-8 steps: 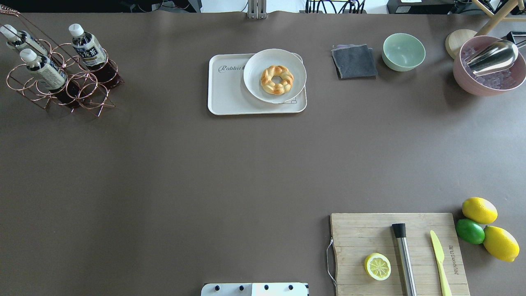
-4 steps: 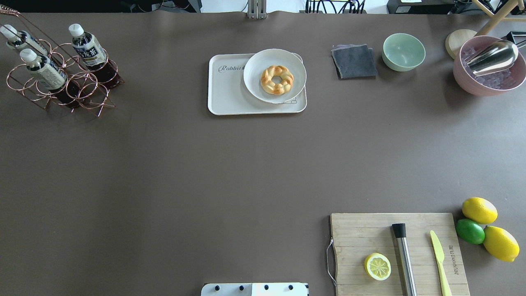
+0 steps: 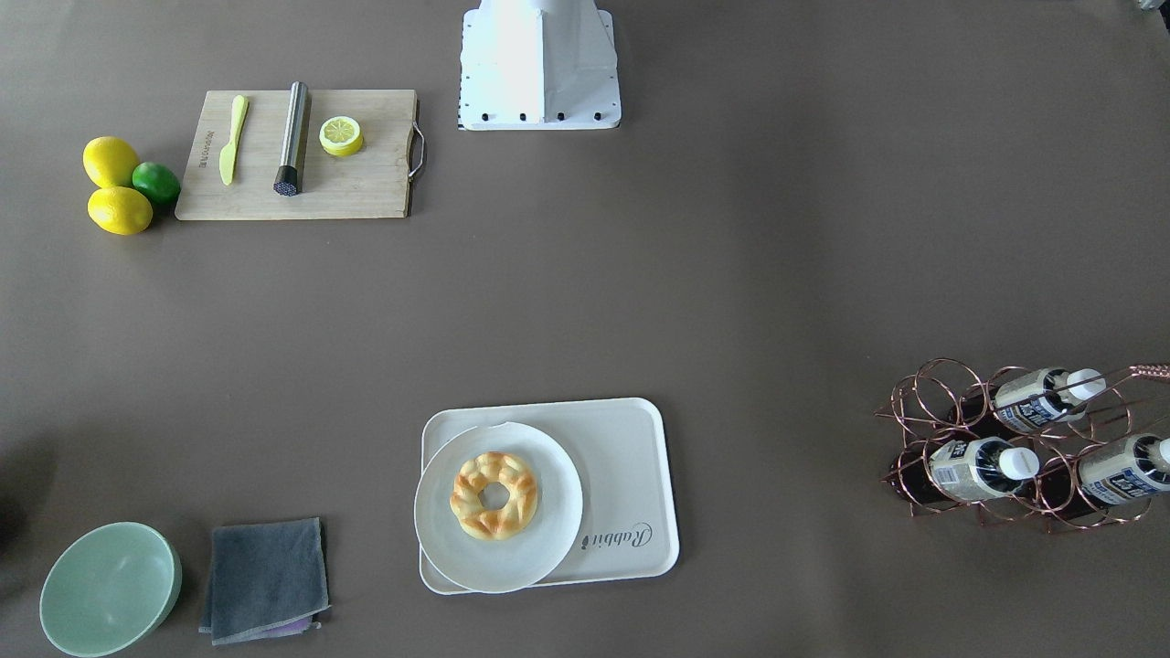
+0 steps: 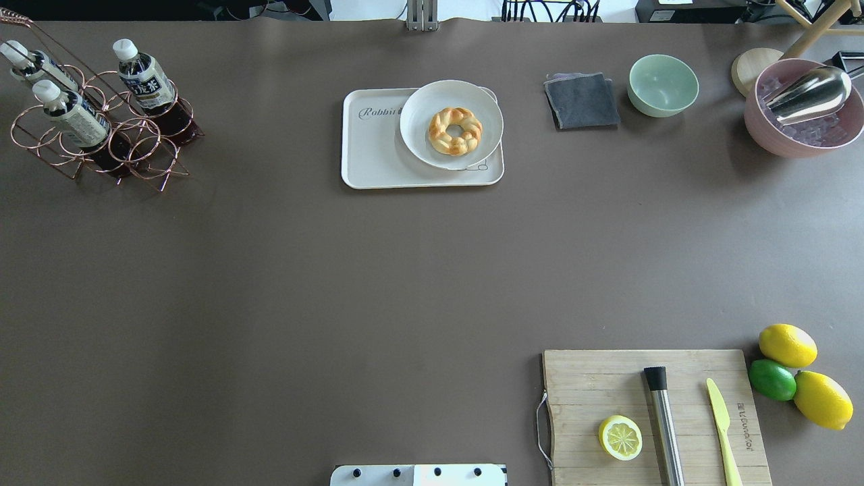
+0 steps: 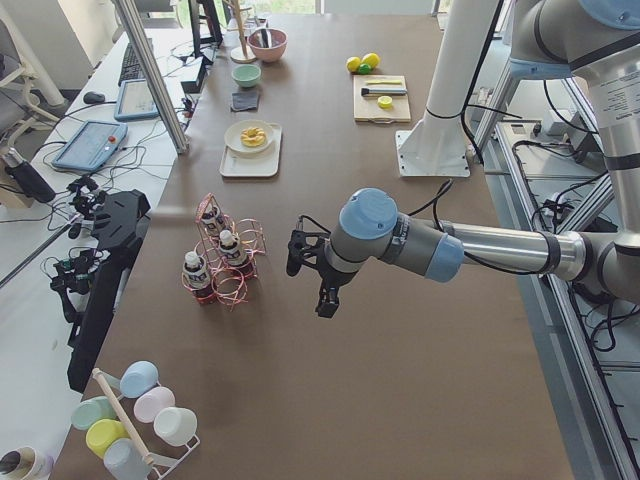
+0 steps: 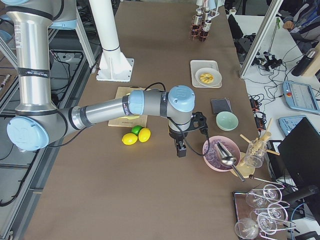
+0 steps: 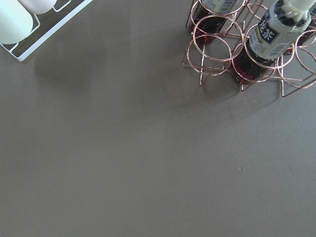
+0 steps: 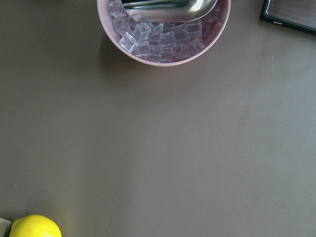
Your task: Place tea on tray
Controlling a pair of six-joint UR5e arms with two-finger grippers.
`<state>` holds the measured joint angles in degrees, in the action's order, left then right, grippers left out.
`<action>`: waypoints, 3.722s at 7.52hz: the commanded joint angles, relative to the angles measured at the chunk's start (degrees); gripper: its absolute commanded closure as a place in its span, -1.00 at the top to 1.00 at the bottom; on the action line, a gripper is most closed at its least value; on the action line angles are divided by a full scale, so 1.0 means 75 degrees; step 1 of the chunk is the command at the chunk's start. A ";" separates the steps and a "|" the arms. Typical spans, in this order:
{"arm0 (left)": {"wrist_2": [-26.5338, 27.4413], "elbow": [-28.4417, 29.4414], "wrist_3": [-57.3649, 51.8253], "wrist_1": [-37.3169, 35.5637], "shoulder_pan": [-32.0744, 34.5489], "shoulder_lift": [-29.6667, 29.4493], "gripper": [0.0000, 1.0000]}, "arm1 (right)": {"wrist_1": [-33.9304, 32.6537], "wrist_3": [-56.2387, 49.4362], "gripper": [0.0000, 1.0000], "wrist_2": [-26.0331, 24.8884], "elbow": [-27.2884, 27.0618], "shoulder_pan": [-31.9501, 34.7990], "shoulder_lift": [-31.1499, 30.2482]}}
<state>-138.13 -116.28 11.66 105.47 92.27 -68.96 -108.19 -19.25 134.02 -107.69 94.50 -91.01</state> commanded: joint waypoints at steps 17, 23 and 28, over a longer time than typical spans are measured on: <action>0.1648 0.3455 0.1645 0.2048 -0.2763 -0.4552 0.76 | 0.0012 0.0011 0.99 0.0084 -0.0020 -0.0120 -0.0089; 0.1648 0.3632 0.1703 0.2050 -0.2763 -0.4728 -0.07 | 0.0012 0.0000 0.99 0.0084 -0.0020 -0.0155 -0.0054; 0.1601 0.3469 0.1727 0.1898 -0.2402 -0.4962 -1.00 | 0.0316 0.0012 0.99 0.0084 0.0015 -0.0202 -0.0077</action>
<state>-125.81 -89.47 24.68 119.89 72.34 -105.76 -106.29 -19.17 134.64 -107.68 93.25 -91.55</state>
